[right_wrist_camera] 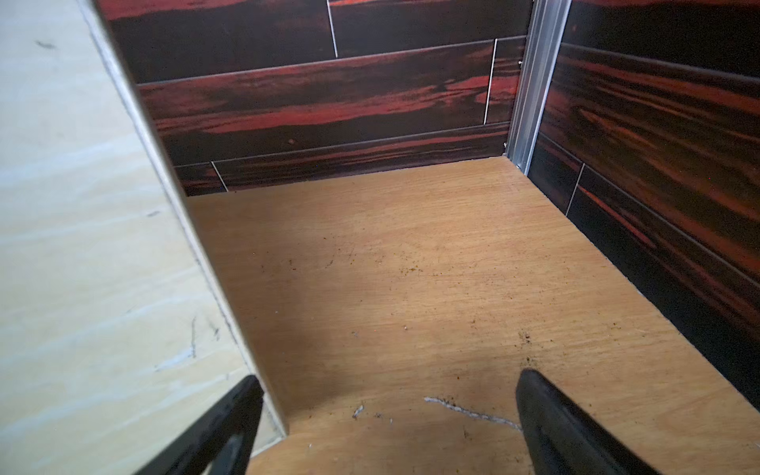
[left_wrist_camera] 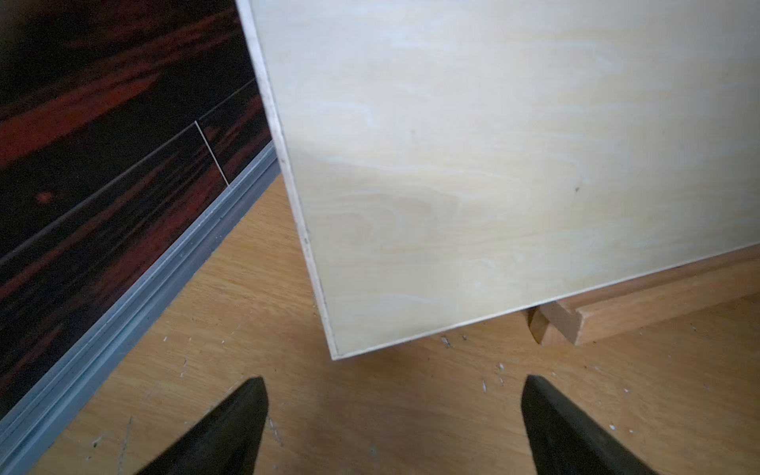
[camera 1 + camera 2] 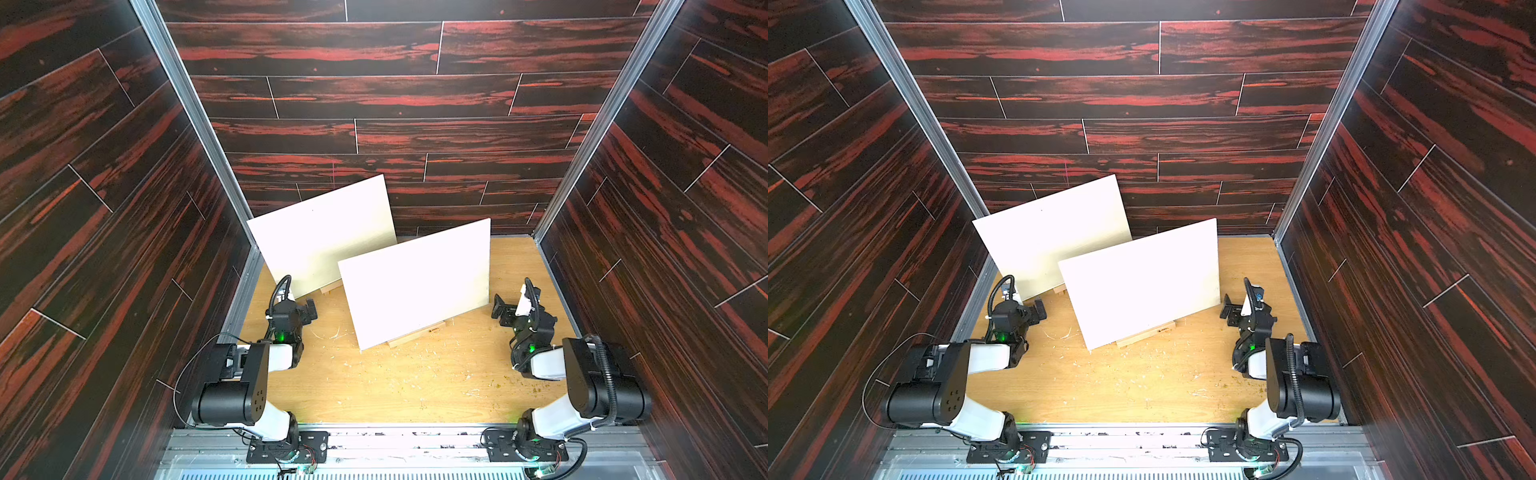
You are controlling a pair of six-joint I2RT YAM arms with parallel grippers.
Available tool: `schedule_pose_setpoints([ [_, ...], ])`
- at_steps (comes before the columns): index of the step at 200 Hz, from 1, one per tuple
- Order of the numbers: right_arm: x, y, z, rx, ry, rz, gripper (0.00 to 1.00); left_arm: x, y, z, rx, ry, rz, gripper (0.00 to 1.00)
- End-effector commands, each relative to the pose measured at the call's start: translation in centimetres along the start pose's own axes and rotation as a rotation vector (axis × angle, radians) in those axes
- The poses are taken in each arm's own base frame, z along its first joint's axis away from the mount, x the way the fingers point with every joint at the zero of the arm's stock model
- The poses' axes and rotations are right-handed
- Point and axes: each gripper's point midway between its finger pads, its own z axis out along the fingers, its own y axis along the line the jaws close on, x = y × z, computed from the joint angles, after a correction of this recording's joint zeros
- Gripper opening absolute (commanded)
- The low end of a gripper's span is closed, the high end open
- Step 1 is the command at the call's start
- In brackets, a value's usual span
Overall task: Disassemble the easel
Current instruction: Adjust the easel at the center of the board.
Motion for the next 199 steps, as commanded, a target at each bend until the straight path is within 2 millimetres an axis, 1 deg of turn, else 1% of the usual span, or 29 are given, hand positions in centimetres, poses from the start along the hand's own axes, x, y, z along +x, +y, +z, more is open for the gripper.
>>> schedule_pose_setpoints([
  [1,-0.4,-0.1,0.4,0.000,-0.011,-0.002,0.99,-0.8,0.0,0.2,0.002,-0.016,0.012,1.00],
  [114,-0.4,0.0,0.4,-0.003,-0.008,-0.001,0.99,-0.7,0.0,0.2,0.002,-0.013,0.011,1.00],
  [129,-0.4,0.0,0.3,-0.001,-0.015,0.000,0.99,-1.1,-0.2,0.2,0.012,-0.023,0.011,1.00],
  [142,-0.9,0.0,-0.3,-0.002,-0.043,0.002,0.99,-1.8,-0.8,0.3,0.040,-0.025,0.025,1.00],
  [159,-1.9,0.1,-1.8,0.000,-0.097,-0.007,0.99,-2.0,-1.0,0.0,0.043,0.061,0.040,1.00],
  [173,-2.8,0.2,-3.1,0.005,-0.134,-0.004,0.99,-2.6,-1.1,-0.5,0.045,0.106,0.035,0.99],
  [186,-3.2,0.0,-3.7,0.017,-0.125,0.024,0.99,-3.1,-1.5,-1.1,0.071,0.114,0.022,0.99],
  [199,-3.3,0.3,-4.0,0.005,-0.081,0.051,0.99,-3.5,-1.8,-1.9,0.095,0.111,0.005,0.99],
])
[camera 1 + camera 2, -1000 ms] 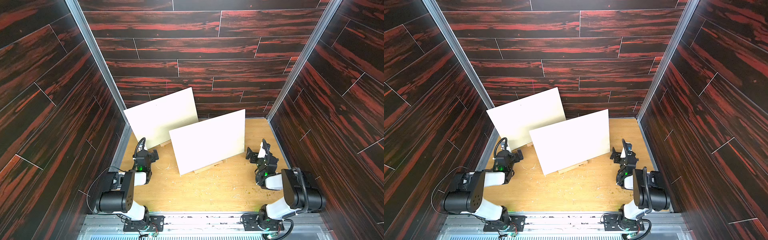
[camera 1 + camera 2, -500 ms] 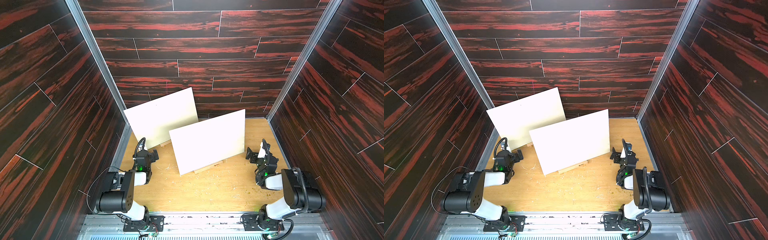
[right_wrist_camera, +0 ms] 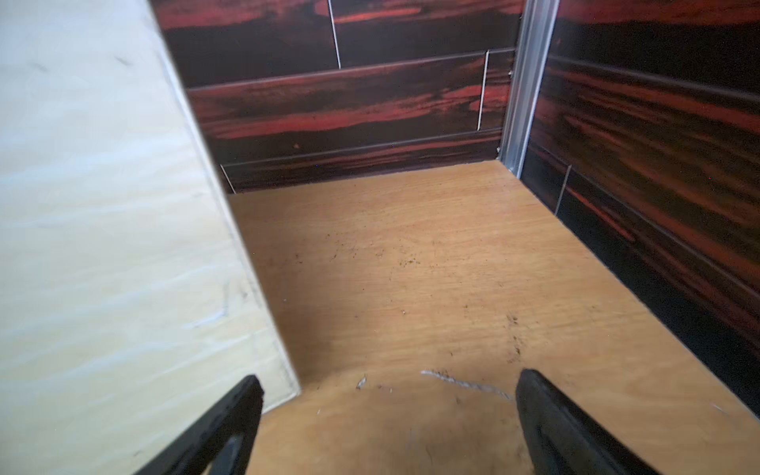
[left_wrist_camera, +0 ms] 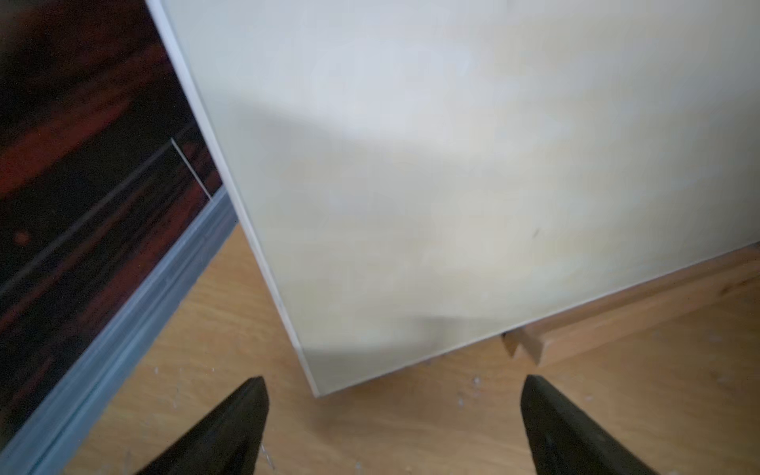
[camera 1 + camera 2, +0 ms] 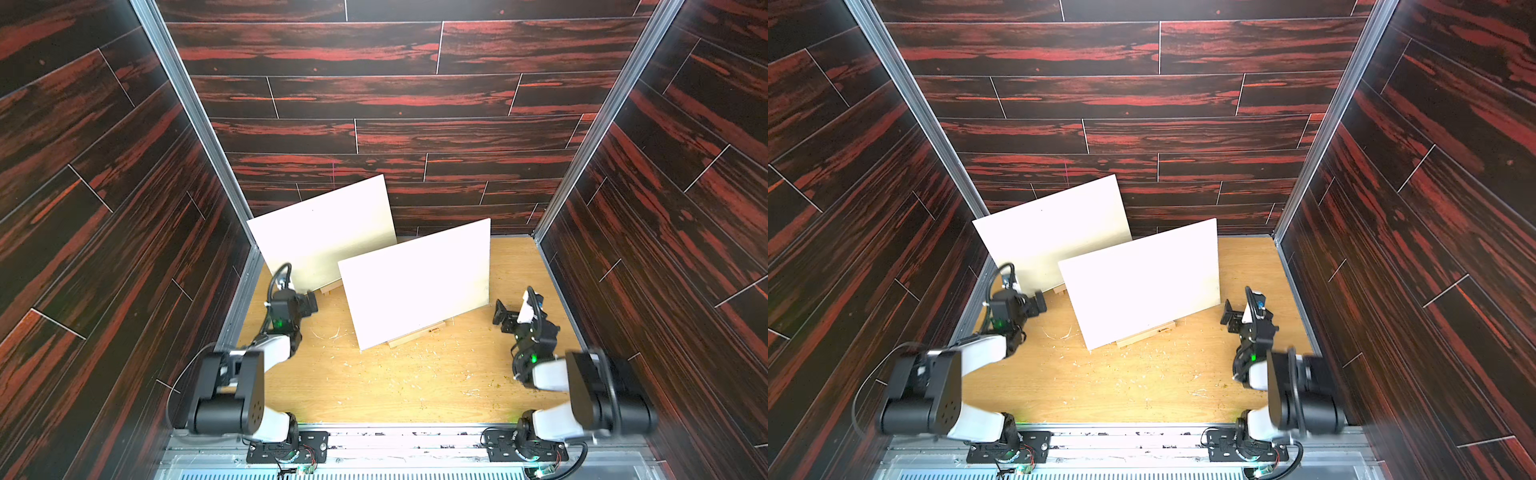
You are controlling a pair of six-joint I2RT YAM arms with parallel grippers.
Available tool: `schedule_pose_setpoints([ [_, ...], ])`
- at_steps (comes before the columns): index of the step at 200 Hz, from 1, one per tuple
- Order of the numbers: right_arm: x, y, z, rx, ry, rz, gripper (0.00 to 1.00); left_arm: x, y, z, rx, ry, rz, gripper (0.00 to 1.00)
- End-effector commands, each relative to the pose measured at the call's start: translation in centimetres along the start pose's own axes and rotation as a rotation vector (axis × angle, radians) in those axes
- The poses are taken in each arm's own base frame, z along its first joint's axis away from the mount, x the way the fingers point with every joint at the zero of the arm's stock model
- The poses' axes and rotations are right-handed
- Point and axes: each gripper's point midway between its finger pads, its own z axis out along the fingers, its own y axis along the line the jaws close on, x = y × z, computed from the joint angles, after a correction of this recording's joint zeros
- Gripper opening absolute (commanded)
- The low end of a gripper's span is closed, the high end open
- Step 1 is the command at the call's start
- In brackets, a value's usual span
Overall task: Disassemble the easel
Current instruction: Adjust the easel at the center of the board.
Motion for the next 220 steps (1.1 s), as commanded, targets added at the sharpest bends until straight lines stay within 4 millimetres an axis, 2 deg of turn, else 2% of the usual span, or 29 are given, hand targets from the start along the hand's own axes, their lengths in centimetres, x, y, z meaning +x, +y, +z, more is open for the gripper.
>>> schedule_pose_setpoints([
  [1,-2.5,0.3,-0.7,-0.003,-0.028,0.046,0.99,0.2,-0.5,-1.6,0.042,0.064,-0.011,0.99],
  [19,-3.1,1.2,-1.0,-0.040,0.011,0.085,0.99,-0.3,-0.4,-2.5,0.040,0.069,-0.047,0.98],
  [65,-2.6,5.2,-1.2,-0.139,0.314,0.217,0.99,-1.1,-0.5,-4.8,0.056,0.068,-0.104,0.98],
  [93,-1.6,10.0,-2.9,-0.242,0.444,0.290,0.99,-0.7,-0.5,-6.0,0.066,0.096,-0.128,0.97],
  [128,1.0,16.9,-5.4,-0.358,0.581,0.409,0.97,0.4,0.0,-7.6,0.043,0.134,-0.174,0.96],
  [153,2.2,20.3,-6.2,-0.420,0.613,0.540,0.91,0.4,0.3,-8.5,0.031,0.150,-0.209,0.95],
  [187,3.7,21.7,-5.9,-0.451,0.634,0.644,0.82,1.0,0.1,-9.1,0.035,0.179,-0.227,0.94],
  [220,5.3,21.3,-5.8,-0.430,0.648,0.640,0.80,1.0,0.1,-9.5,0.033,0.185,-0.219,0.94],
])
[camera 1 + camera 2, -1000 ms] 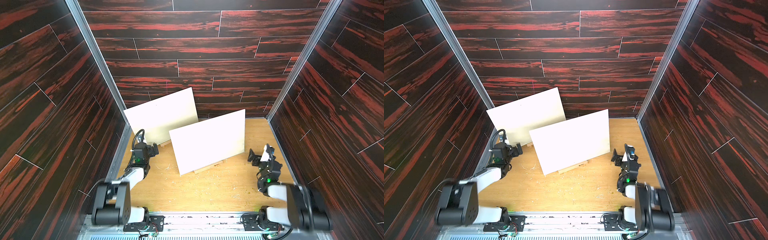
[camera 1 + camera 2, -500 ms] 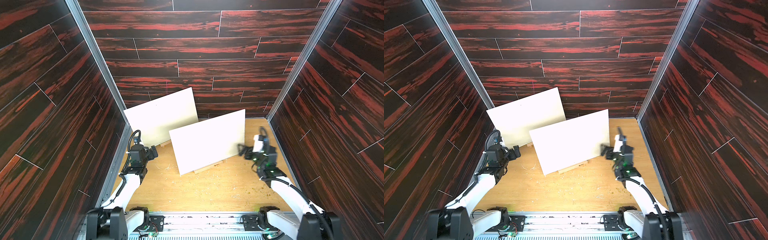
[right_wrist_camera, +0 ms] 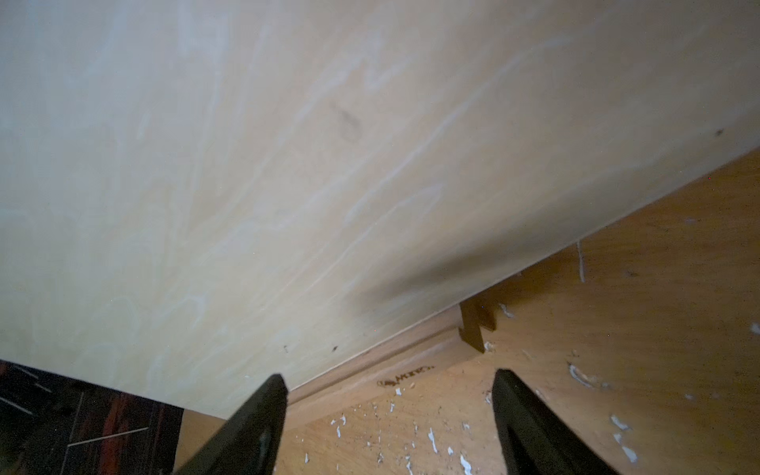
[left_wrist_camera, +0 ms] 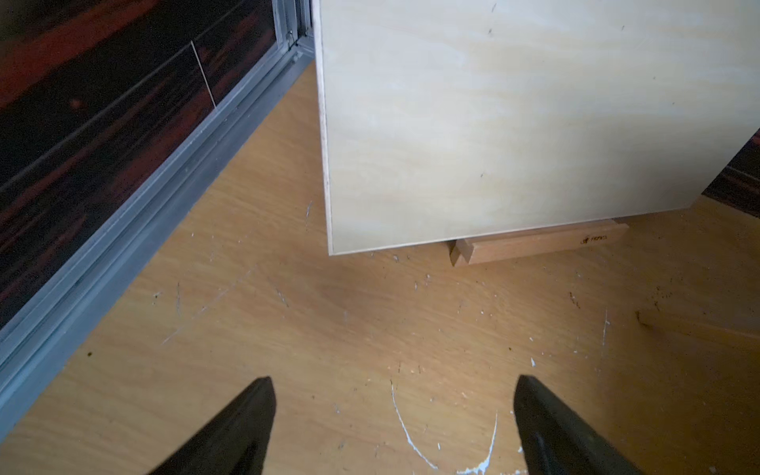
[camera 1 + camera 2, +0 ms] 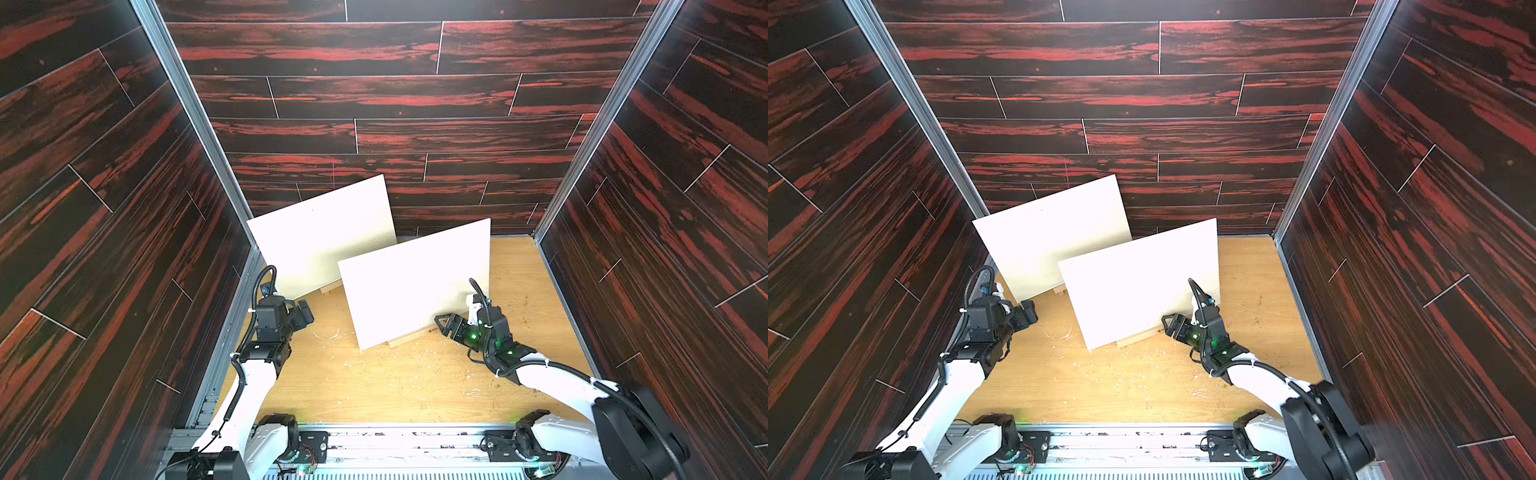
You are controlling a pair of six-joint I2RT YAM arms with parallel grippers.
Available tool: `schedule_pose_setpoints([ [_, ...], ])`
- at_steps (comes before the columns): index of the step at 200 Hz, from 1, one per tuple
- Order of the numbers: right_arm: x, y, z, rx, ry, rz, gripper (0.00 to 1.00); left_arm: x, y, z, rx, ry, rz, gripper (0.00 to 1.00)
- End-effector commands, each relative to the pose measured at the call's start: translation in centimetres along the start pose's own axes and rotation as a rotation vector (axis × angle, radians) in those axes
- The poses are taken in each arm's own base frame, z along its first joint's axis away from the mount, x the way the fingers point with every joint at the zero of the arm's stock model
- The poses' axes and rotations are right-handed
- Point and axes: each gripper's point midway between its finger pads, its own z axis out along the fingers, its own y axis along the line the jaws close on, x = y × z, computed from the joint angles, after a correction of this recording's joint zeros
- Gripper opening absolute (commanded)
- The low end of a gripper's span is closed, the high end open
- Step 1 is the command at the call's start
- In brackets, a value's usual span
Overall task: Disassemble the easel
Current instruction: Adjust the easel at the center of the board.
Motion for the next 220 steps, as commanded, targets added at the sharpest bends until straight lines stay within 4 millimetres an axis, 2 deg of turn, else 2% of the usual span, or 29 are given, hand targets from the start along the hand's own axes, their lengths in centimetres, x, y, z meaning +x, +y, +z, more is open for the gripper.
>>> schedule_pose_setpoints([
  [1,-0.3,0.3,0.5,-0.032,-0.028,0.050,0.80,0.3,0.1,-0.6,-0.008,0.018,-0.011,0.94],
  [19,0.2,-0.4,0.8,-0.025,-0.024,0.029,0.76,0.4,-0.1,-0.6,-0.004,0.022,-0.004,0.94],
  [44,0.6,-0.2,1.5,-0.065,-0.021,-0.014,0.67,0.5,-0.3,-0.4,0.003,0.026,0.000,0.94],
  [101,1.1,-0.8,2.9,-0.100,-0.030,0.032,0.65,0.9,-0.6,-0.2,0.011,0.038,0.011,0.94],
  [132,0.7,-0.4,3.5,-0.135,-0.044,0.051,0.59,0.8,-0.6,-0.2,0.009,0.039,0.016,0.94],
  [166,0.7,-0.8,3.9,-0.147,-0.072,0.105,0.49,0.9,-0.7,-0.3,0.009,0.043,0.020,0.94],
  [191,0.7,-1.2,3.8,-0.150,-0.090,0.135,0.38,0.9,-0.8,-0.5,0.009,0.046,0.026,0.94],
  [220,0.9,-1.1,3.5,-0.138,-0.110,0.164,0.35,0.9,-0.8,-0.7,0.004,0.048,0.028,0.94],
])
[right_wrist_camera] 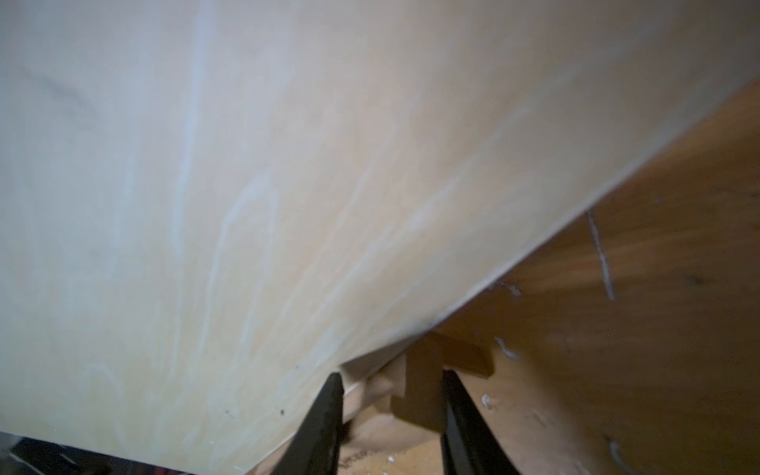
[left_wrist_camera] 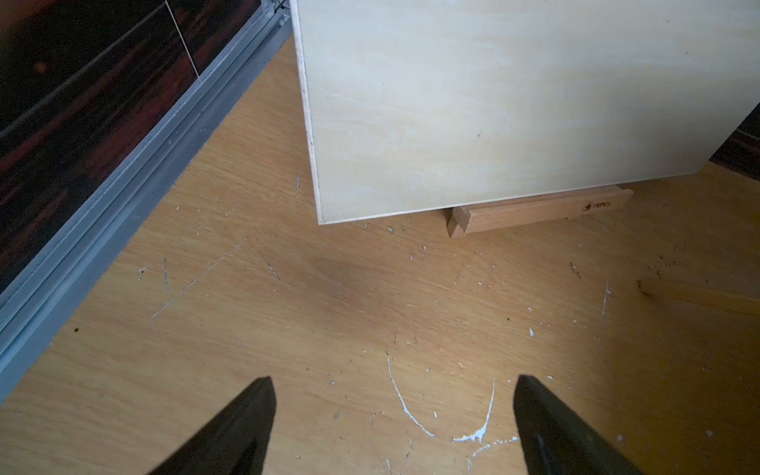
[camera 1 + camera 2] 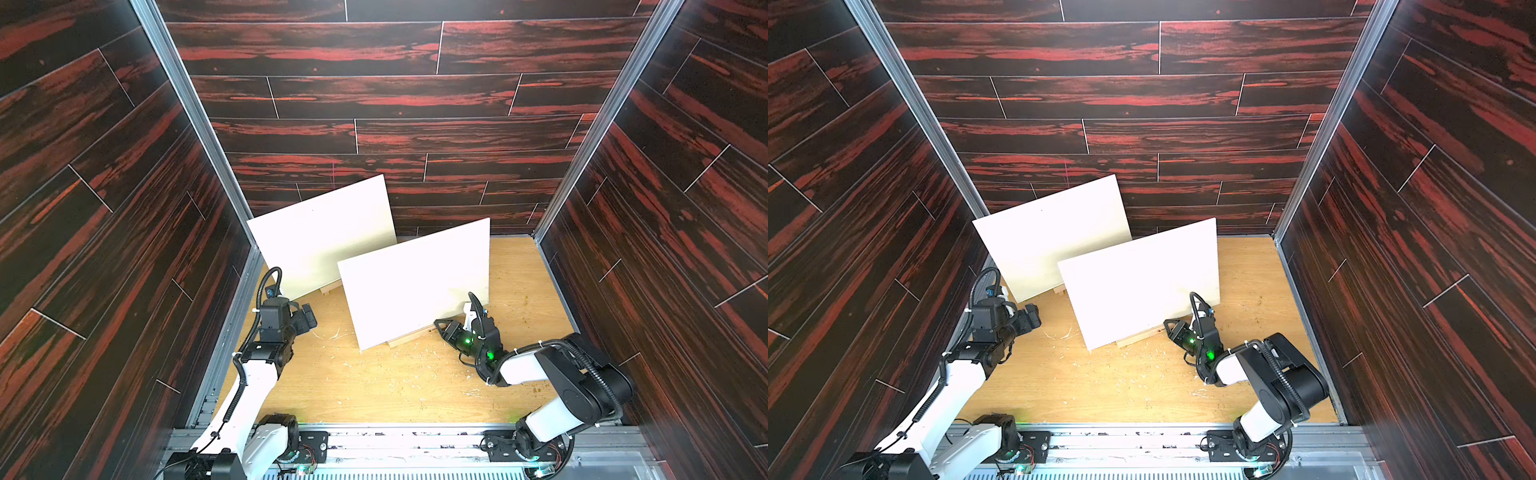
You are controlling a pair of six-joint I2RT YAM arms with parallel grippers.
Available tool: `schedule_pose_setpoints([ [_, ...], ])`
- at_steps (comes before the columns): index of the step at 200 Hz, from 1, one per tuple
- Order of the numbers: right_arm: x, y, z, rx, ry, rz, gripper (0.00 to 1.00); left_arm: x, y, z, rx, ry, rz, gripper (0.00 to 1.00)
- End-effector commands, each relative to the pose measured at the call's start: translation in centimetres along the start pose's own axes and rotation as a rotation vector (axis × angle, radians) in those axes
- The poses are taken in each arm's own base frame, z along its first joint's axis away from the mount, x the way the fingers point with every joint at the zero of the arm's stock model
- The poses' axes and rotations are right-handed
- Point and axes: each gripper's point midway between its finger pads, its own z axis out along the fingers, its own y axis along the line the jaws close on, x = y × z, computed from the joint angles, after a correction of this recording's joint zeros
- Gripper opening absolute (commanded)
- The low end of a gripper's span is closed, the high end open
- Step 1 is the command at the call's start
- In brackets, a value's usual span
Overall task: Disassemble the easel
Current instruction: Adjust the easel at the center of the board.
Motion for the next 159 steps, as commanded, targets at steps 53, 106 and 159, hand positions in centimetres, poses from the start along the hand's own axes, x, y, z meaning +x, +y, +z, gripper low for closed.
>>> schedule_pose_setpoints([
  [53,1.1,2.2,0.3,-0.041,-0.063,0.081,0.27,-0.7,0.2,-1.3,-0.024,-0.009,0.003,0.94],
  [106,2.3,3.6,1.1,-0.063,-0.052,0.146,0.27,-1.0,0.6,-3.2,-0.036,-0.030,0.001,0.94],
  [159,2.9,3.6,0.1,0.013,0.015,0.104,0.56,-2.2,-1.4,-6.6,0.097,-0.096,0.028,0.94],
])
